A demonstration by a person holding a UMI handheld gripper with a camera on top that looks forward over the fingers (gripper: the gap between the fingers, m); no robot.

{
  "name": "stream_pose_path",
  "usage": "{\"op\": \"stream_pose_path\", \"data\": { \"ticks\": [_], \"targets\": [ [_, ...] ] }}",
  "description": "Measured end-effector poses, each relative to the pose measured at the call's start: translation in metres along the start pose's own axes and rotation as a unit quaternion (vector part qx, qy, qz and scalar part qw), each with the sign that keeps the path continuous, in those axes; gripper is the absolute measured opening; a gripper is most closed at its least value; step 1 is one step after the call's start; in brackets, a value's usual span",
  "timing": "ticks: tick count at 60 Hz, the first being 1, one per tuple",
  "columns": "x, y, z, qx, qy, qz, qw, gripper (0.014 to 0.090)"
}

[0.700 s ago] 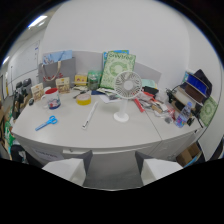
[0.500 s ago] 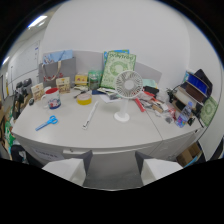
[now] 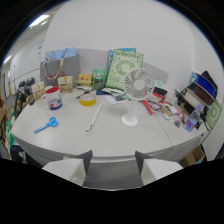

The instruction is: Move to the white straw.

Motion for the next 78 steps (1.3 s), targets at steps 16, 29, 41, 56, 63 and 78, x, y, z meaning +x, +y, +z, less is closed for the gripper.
{"op": "stream_pose_path", "data": {
  "ticks": [16,29,41,56,63,78],
  "targets": [
    [-0.015,-0.021,0.047,0.008,-0.014,-0.003,1.000,0.0843],
    [-0.024,-0.037,0.082,0.011,-0.025,-0.002,1.000,0.0843],
    [-0.033,-0.046,0.110,0.006,-0.031,0.003,0.999,0.0842],
    [-0.035,-0.055,0.133,0.006,-0.030,0.004,1.000,0.0843],
    [-0.036,-0.058,0.140,0.006,-0.030,0.004,1.000,0.0846],
    [-0.037,-0.063,0.152,0.006,-0.031,0.006,0.999,0.0842]
  ]
}}
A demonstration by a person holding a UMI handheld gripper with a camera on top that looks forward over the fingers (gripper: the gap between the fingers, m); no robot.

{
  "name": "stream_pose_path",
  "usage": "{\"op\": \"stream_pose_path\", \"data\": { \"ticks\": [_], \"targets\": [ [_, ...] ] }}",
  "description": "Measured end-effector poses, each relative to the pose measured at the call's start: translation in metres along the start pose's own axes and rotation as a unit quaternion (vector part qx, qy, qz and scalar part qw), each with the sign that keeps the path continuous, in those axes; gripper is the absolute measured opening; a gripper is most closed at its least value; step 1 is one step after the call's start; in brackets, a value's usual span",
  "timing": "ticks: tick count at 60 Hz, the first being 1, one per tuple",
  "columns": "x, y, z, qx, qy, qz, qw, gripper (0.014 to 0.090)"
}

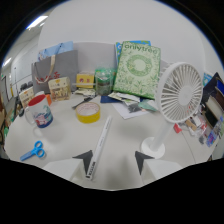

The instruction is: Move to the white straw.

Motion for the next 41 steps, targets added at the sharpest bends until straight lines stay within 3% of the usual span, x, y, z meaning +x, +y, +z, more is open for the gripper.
{"op": "stream_pose_path", "data": {
  "ticks": [41],
  "targets": [
    [-0.0023,0.0013,0.0070,-0.001,-0.005,0.003,1.000,0.0843]
  ]
}}
